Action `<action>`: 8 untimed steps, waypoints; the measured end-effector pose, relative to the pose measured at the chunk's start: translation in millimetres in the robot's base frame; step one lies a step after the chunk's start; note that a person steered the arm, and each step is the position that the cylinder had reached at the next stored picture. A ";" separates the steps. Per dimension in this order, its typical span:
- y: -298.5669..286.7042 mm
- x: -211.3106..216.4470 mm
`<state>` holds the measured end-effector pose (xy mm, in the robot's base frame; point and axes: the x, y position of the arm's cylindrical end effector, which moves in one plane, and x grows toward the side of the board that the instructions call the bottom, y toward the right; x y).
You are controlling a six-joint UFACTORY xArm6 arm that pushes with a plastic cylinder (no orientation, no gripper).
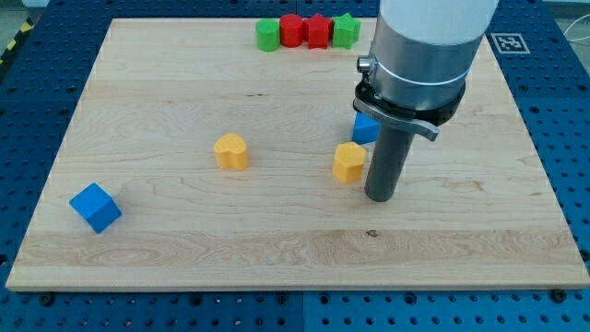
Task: Move the yellow hexagon slightly up
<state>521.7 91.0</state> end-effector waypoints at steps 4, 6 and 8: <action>-33.9 -30.3; -35.2 -51.7; -34.1 -53.5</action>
<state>468.2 56.9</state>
